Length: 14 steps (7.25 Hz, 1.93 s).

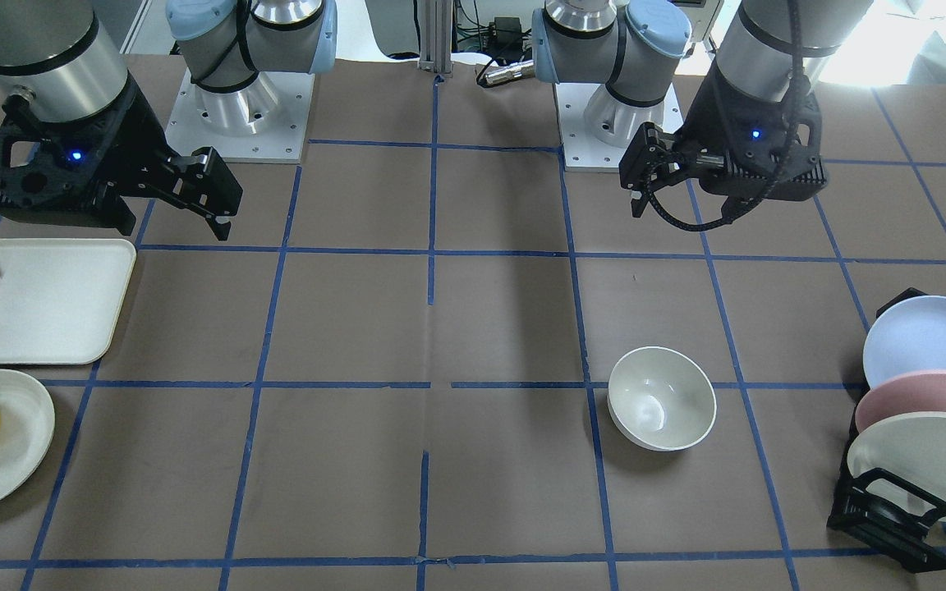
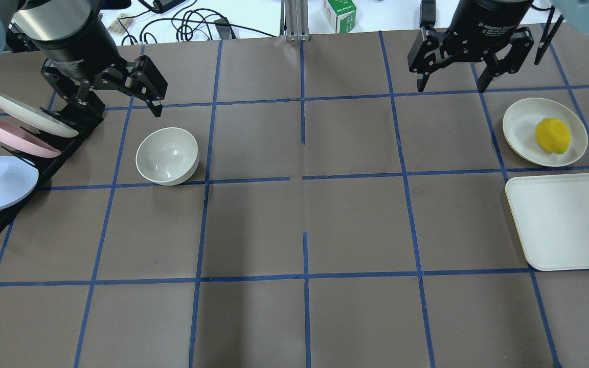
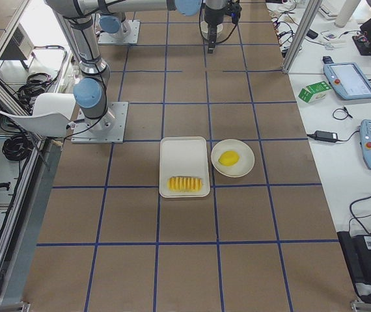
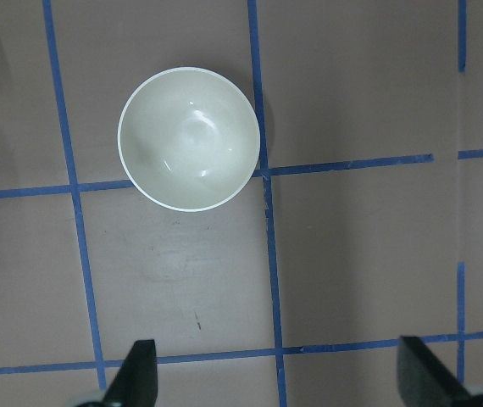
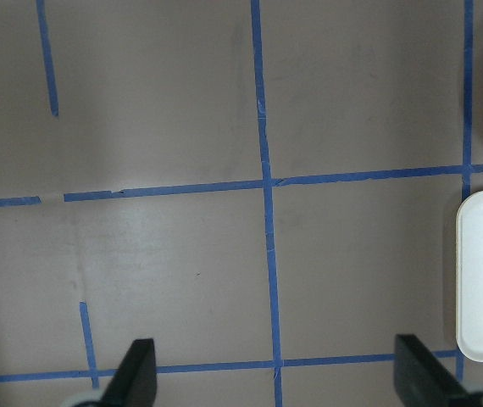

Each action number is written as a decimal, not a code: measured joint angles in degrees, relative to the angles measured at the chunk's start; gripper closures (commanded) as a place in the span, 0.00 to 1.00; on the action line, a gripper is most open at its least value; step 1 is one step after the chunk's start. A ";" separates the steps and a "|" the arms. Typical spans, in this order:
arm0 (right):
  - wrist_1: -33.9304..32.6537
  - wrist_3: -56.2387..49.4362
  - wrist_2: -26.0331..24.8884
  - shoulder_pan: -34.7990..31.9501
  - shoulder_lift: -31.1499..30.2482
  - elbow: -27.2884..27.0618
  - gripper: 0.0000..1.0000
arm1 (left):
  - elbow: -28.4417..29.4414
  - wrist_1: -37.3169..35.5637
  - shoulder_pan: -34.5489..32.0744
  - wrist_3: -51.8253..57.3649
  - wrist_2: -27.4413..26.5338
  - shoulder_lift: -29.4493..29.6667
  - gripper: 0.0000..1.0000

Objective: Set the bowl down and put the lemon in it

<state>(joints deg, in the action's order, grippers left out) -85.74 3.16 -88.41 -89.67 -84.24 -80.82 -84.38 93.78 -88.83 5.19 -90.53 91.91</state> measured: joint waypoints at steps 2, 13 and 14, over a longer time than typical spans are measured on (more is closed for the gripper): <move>-0.15 -0.08 -0.01 0.13 0.07 -0.03 0.00 | 0.00 0.00 -0.01 0.00 0.00 0.06 0.00; -14.50 -33.47 -6.31 23.71 14.23 1.81 0.00 | -5.57 -14.36 10.92 10.34 3.00 17.13 0.00; -19.17 -38.22 -6.41 26.61 18.97 1.59 0.00 | -8.52 -18.25 12.99 12.23 2.99 18.68 0.00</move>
<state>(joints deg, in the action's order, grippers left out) -104.91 -35.06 -94.82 -63.06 -65.26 -79.23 -92.90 75.53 -75.84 17.41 -87.53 110.59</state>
